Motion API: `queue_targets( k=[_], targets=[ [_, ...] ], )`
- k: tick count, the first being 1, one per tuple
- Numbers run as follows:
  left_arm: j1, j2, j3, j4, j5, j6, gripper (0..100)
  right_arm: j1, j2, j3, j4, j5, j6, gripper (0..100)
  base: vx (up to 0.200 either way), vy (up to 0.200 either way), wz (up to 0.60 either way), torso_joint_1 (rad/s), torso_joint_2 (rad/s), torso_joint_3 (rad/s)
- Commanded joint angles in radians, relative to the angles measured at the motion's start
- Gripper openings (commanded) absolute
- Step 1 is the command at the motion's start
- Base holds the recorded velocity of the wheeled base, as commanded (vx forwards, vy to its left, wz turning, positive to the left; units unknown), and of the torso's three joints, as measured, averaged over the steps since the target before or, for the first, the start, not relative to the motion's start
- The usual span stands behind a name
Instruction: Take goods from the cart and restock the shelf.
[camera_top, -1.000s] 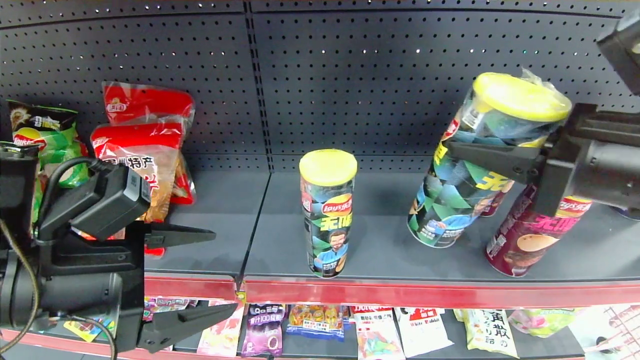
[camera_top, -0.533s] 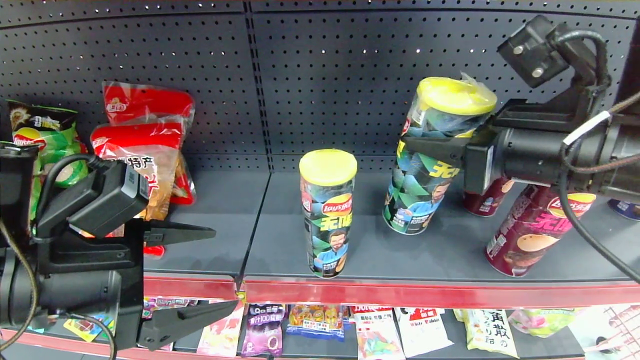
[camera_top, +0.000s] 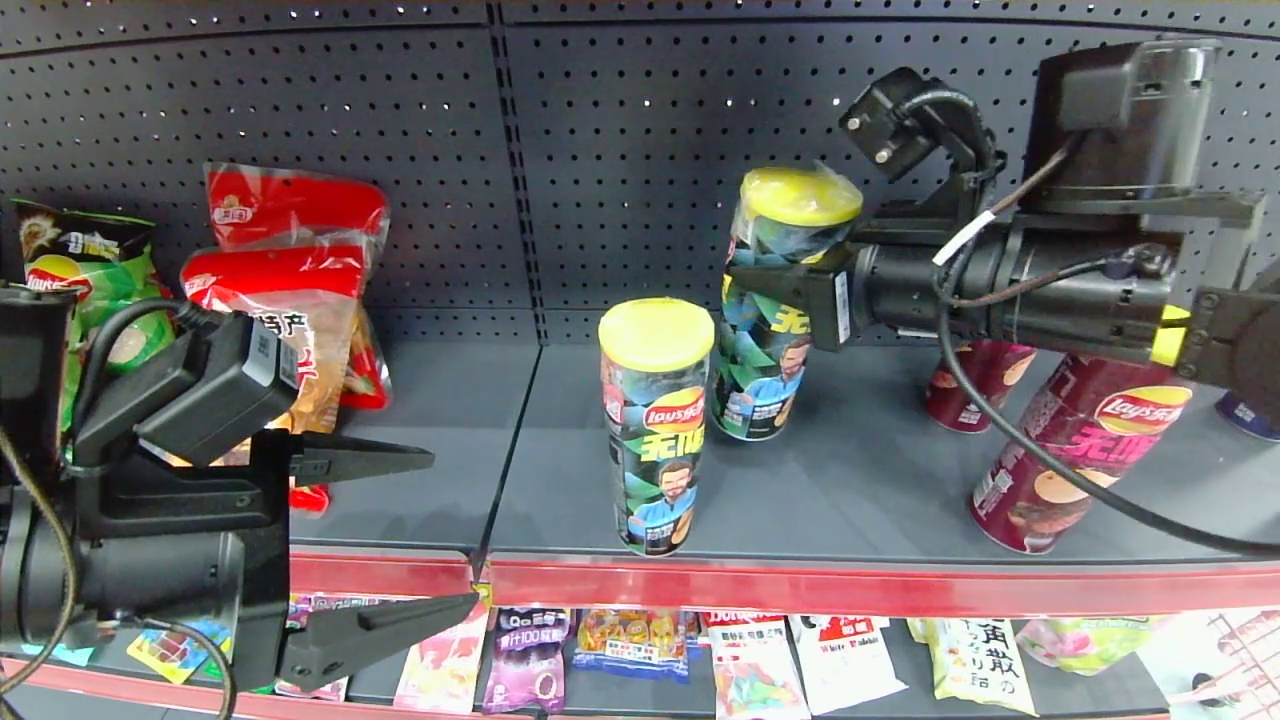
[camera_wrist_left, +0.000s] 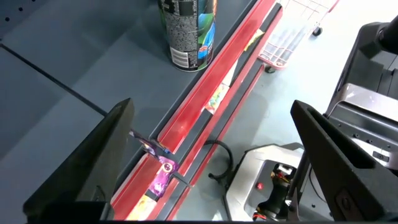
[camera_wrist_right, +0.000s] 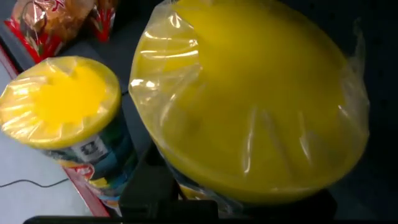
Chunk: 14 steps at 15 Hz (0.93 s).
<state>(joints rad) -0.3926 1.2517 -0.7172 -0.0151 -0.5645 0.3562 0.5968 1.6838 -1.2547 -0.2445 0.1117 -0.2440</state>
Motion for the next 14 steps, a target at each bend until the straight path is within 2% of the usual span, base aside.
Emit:
queue_targets(
  k=[1,5,8,14],
  targets=[
    [0.0,0.003,-0.001,0.0,-0.002,0.0,100,-0.015,0.1,-0.074,-0.001,0.005,0.0,0,0.0,0.0,0.0,0.0,0.0,0.0],
    [0.0,0.003,-0.004,0.0,-0.002,0.0,100,-0.029,0.198,-0.152,-0.001,0.005,0.002,0,0.0,0.0,0.0,0.0,0.0,0.0],
    [0.0,0.009,-0.013,0.0,-0.002,-0.011,100,-0.029,0.231,-0.167,-0.001,0.005,0.002,0,0.0,0.0,0.0,0.0,0.0,0.0],
    [0.0,0.018,-0.014,-0.002,-0.002,-0.011,100,-0.029,0.286,-0.227,-0.001,0.006,0.025,0,0.0,0.0,0.0,0.0,0.0,0.0]
  ],
)
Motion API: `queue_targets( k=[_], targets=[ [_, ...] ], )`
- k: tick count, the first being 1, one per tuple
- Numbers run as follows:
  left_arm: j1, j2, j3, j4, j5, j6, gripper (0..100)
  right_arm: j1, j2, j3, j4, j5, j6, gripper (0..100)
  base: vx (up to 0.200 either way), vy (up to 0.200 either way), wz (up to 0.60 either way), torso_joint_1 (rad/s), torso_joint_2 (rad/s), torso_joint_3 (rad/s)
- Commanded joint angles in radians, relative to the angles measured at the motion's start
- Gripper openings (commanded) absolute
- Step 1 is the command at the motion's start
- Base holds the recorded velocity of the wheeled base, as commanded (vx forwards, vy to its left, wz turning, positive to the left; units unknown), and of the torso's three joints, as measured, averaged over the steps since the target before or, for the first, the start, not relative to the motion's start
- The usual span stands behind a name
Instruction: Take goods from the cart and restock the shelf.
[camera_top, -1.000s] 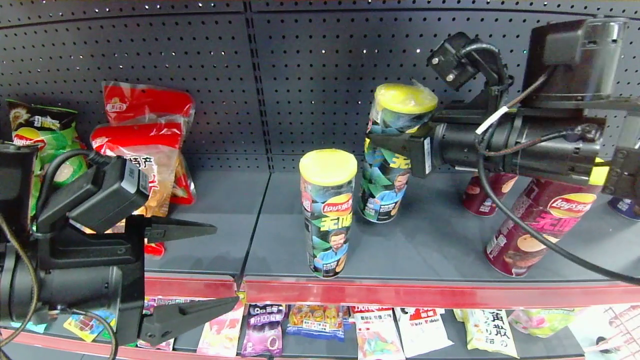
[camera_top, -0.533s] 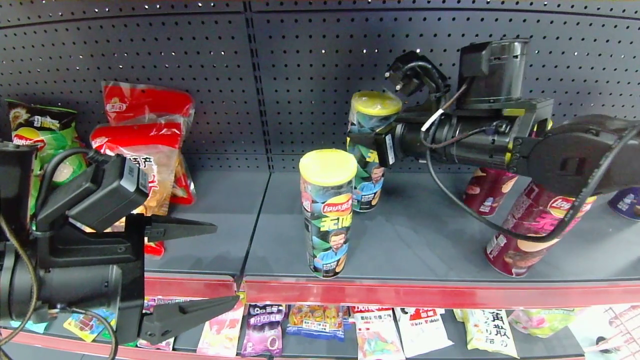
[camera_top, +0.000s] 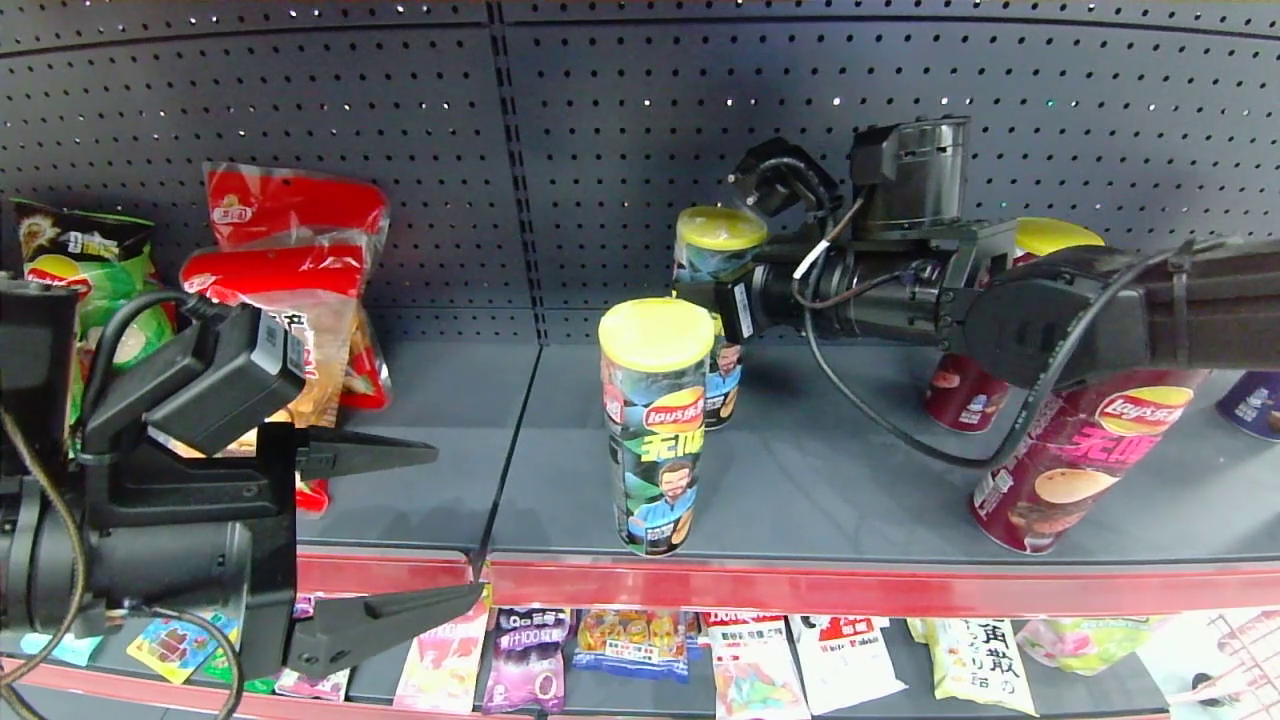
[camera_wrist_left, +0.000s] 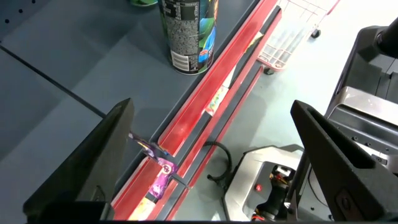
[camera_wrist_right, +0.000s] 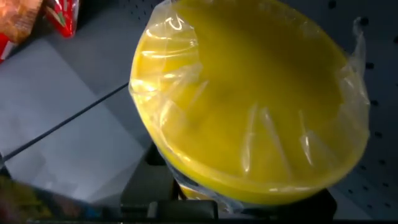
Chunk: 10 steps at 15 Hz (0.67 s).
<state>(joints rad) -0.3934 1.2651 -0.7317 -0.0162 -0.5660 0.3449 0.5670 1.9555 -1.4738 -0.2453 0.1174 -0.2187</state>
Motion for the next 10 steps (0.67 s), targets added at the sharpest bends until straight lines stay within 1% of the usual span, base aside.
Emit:
queue_targets(
  k=[1,5,10],
  targets=[
    [-0.001,0.011,-0.008,0.001,0.0,0.0,100,0.001,0.031,-0.029,0.001,0.002,0.001,0,0.0,0.0,0.0,0.0,0.0,0.0],
    [-0.001,0.031,-0.026,-0.001,-0.002,0.0,100,0.002,0.062,-0.066,0.001,0.002,0.004,0,0.0,0.0,0.0,0.0,0.0,0.0],
    [-0.002,0.053,-0.041,-0.001,-0.005,0.0,100,0.005,0.069,-0.065,0.001,0.002,0.03,0,0.0,0.0,0.0,0.0,0.0,0.0]
  ],
)
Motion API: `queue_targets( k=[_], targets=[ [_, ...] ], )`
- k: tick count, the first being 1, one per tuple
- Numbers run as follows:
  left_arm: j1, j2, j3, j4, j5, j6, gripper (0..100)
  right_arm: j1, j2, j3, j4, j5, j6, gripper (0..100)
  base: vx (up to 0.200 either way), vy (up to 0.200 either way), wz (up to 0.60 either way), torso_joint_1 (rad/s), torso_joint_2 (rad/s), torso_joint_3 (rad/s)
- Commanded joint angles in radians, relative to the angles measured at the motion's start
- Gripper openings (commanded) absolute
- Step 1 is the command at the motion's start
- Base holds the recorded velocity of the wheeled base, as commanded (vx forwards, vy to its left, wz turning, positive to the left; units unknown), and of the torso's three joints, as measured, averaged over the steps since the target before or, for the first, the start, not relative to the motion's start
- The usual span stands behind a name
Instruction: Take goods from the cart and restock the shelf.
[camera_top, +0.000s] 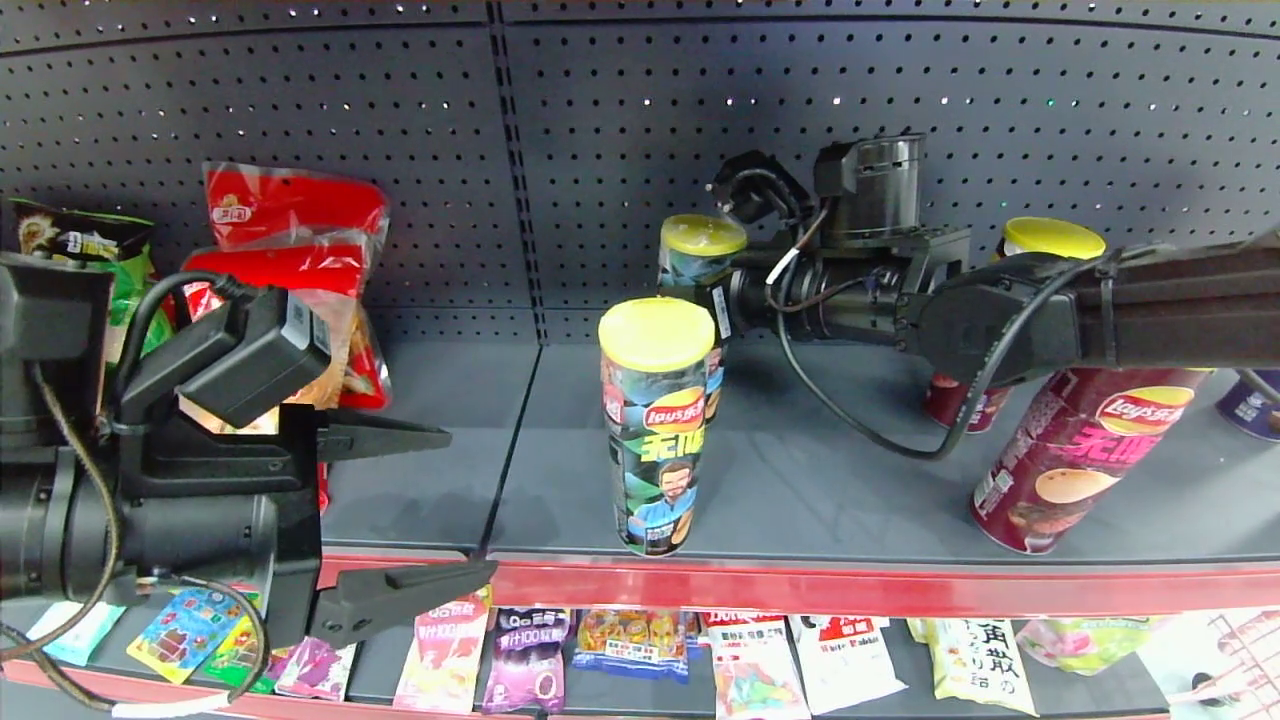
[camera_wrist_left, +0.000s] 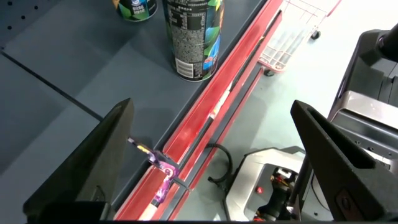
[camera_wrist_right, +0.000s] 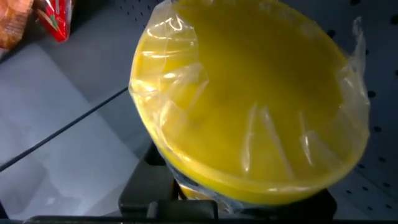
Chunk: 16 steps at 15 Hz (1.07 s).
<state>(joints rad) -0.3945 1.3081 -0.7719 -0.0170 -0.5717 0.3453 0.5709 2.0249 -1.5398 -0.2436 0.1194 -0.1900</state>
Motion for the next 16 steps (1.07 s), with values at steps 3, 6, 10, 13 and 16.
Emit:
queue_targets(
  k=[3,6,10,13,16],
  targets=[
    [-0.001,0.022,-0.003,0.0,0.0,0.0,100,-0.002,-0.005,0.01,0.0,-0.001,0.004,100,0.0,0.0,0.0,0.0,0.0,0.0],
    [-0.001,0.034,-0.009,0.0,0.0,0.0,100,0.0,-0.02,0.026,0.001,-0.001,0.004,100,0.0,0.0,0.0,0.0,0.0,0.0],
    [-0.003,0.053,-0.012,-0.001,0.0,0.004,100,0.0,-0.124,0.121,0.009,-0.009,0.009,100,0.0,0.0,0.0,0.0,0.0,0.0],
    [-0.004,0.059,-0.015,-0.001,0.0,0.004,100,0.003,-0.212,0.207,0.009,-0.014,0.009,100,0.0,0.0,0.0,0.0,0.0,0.0],
    [-0.004,0.06,-0.013,-0.001,0.0,0.006,100,0.006,-0.302,0.283,0.007,-0.014,0.009,100,0.0,0.0,0.0,0.0,0.0,0.0]
  ],
)
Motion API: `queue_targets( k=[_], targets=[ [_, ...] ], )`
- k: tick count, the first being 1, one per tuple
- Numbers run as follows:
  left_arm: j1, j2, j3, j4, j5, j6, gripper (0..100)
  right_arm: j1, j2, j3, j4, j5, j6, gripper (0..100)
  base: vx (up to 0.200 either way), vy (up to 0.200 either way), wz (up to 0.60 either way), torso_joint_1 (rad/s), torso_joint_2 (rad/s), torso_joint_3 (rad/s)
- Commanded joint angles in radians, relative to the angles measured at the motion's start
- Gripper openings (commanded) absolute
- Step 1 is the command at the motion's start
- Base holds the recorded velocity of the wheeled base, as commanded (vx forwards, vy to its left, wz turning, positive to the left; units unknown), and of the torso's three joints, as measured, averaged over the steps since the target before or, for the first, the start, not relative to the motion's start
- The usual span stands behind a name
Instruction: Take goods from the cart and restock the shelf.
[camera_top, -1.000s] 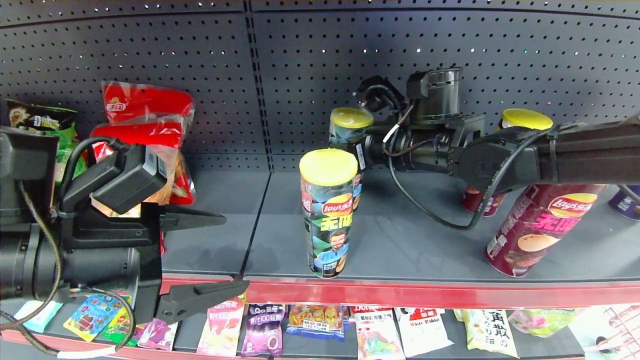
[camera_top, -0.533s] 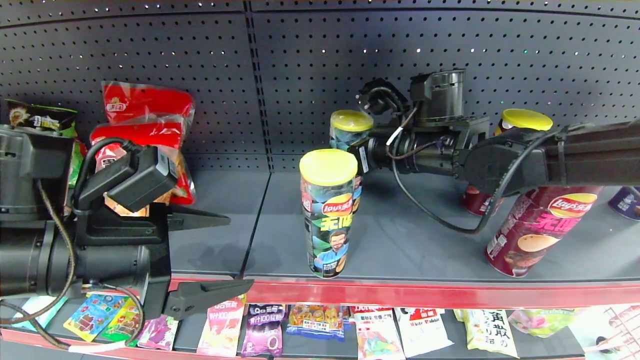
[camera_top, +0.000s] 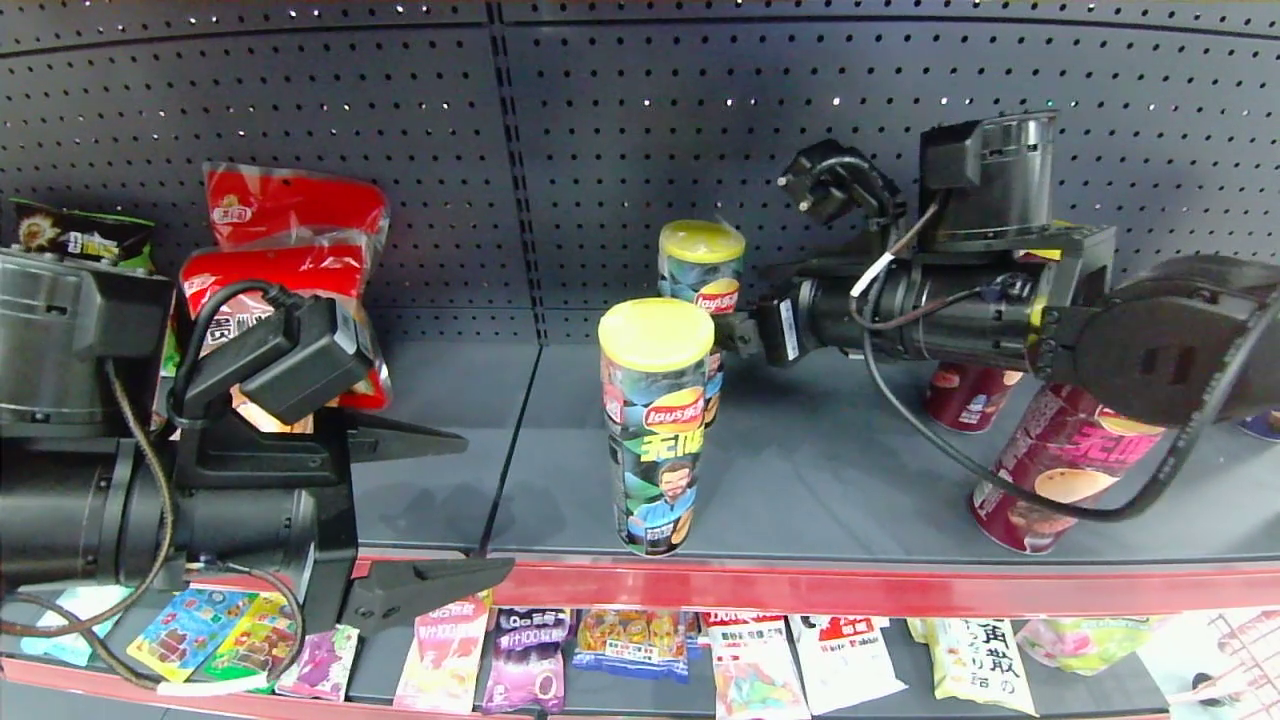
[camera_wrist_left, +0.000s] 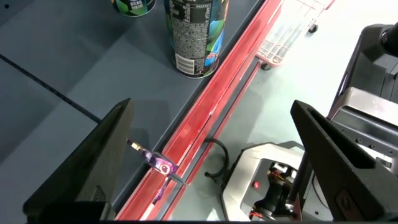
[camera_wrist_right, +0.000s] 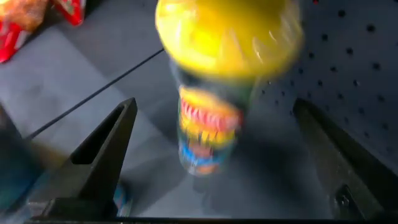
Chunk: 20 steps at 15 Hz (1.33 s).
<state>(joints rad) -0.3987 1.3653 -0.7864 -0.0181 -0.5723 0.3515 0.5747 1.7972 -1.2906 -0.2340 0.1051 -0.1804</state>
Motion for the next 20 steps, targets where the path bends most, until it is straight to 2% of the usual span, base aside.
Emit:
queue_targets(
  k=[1,4,6,10,12,17,19,20],
  targets=[
    [-0.002,0.003,0.001,0.0,0.0,0.0,100,0.001,-0.098,0.048,-0.002,-0.001,-0.001,100,0.0,0.0,0.0,0.0,0.0,0.0],
    [-0.026,0.011,0.001,0.0,0.003,0.001,100,0.002,-0.168,0.077,0.002,-0.038,-0.002,100,0.0,0.0,0.0,0.0,0.0,0.0],
    [-0.045,0.024,-0.004,-0.008,0.005,0.001,100,0.002,-0.23,0.146,0.002,-0.038,-0.002,100,0.0,0.0,0.0,0.0,0.0,0.0],
    [-0.051,0.083,-0.017,-0.112,0.012,0.0,100,0.017,-0.383,0.281,0.002,-0.03,-0.001,100,0.0,0.0,0.0,0.0,0.0,0.0],
    [-0.054,0.101,-0.024,-0.12,0.026,0.001,100,0.021,-0.449,0.327,0.002,-0.028,-0.002,100,0.0,0.0,0.0,0.0,0.0,0.0],
    [-0.089,0.136,-0.073,-0.12,0.025,-0.006,100,0.132,-0.662,0.488,0.004,-0.022,-0.021,100,0.0,0.0,0.0,0.0,0.0,0.0],
    [-0.091,0.158,-0.097,-0.122,0.026,-0.005,100,0.137,-0.75,0.556,0.019,-0.035,-0.034,100,0.0,0.0,0.0,0.0,0.0,0.0],
    [-0.091,0.173,-0.117,-0.122,0.026,-0.002,100,0.132,-0.832,0.59,0.068,-0.071,-0.039,100,0.0,0.0,0.0,0.0,0.0,0.0]
  ],
)
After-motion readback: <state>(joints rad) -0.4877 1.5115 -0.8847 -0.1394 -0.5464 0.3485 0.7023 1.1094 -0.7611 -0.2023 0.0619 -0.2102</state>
